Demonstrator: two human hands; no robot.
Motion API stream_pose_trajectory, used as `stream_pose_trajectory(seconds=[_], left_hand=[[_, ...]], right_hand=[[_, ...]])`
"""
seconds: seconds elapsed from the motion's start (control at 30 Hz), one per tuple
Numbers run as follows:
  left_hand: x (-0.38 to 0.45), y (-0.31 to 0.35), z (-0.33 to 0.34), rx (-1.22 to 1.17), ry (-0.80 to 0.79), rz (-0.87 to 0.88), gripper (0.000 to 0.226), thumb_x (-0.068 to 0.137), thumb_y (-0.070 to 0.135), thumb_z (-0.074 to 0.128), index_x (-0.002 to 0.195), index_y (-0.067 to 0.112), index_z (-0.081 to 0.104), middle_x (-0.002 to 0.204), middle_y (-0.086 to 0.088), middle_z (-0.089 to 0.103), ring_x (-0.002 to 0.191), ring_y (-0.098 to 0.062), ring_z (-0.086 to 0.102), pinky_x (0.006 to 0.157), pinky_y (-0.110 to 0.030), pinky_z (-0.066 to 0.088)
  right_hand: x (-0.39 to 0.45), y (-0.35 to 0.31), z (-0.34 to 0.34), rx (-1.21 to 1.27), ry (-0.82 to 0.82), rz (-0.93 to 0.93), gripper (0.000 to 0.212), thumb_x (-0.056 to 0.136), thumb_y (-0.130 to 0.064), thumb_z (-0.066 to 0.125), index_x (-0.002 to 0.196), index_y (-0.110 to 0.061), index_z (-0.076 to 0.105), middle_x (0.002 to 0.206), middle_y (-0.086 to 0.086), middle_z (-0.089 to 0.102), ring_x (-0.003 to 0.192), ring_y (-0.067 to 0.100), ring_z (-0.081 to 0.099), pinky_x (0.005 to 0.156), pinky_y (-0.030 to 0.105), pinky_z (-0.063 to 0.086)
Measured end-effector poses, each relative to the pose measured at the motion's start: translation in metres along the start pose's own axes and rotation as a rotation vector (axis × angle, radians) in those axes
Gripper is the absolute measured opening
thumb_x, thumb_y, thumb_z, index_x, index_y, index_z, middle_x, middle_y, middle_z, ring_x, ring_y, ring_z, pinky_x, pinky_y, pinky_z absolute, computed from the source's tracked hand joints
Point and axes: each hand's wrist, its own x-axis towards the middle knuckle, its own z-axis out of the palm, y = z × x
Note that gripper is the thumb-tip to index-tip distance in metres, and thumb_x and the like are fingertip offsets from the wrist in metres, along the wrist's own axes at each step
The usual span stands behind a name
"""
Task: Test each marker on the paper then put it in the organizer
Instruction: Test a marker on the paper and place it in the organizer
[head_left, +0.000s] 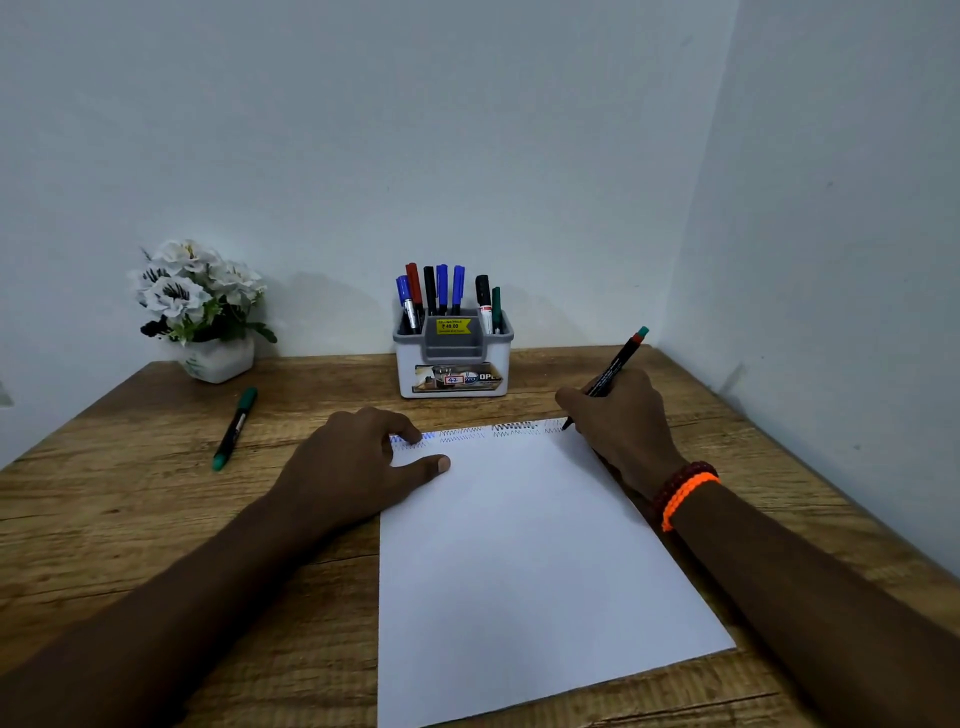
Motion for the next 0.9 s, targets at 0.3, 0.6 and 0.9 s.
stream_pose_trajectory(seconds=[0.3, 0.6, 0.9], left_hand=[[0.0004, 0.0005, -0.0008, 0.011, -0.009, -0.008, 0.060, 0.072, 0.083, 0.058, 0.111, 0.039, 0.071, 0.078, 0.016, 0.050, 0.078, -0.008, 0.056, 0.061, -0.026, 0.038], [0.0010, 0.0010, -0.0010, 0.002, -0.009, -0.019, 0.060, 0.071, 0.083, 0.058, 0.110, 0.039, 0.072, 0.076, 0.017, 0.050, 0.076, -0.008, 0.054, 0.059, -0.026, 0.035], [-0.0007, 0.0036, -0.0023, -0.001, -0.002, -0.013, 0.054, 0.073, 0.078, 0.062, 0.108, 0.038, 0.072, 0.077, 0.018, 0.049, 0.077, -0.007, 0.056, 0.061, -0.026, 0.038]], right_hand=[[-0.0011, -0.0031, -0.0021, 0.007, 0.018, 0.019, 0.029, 0.087, -0.024, 0.076, 0.082, 0.002, 0.065, 0.078, 0.010, 0.071, 0.067, 0.019, 0.065, 0.054, 0.028, 0.045], [-0.0004, -0.0029, -0.0009, -0.003, 0.026, 0.041, 0.028, 0.087, -0.026, 0.075, 0.092, 0.001, 0.068, 0.081, 0.005, 0.069, 0.067, 0.012, 0.062, 0.052, 0.027, 0.039], [0.0008, -0.0022, -0.0025, -0.006, 0.027, 0.045, 0.029, 0.088, -0.026, 0.076, 0.086, 0.001, 0.067, 0.080, 0.010, 0.071, 0.066, 0.015, 0.063, 0.051, 0.027, 0.039]])
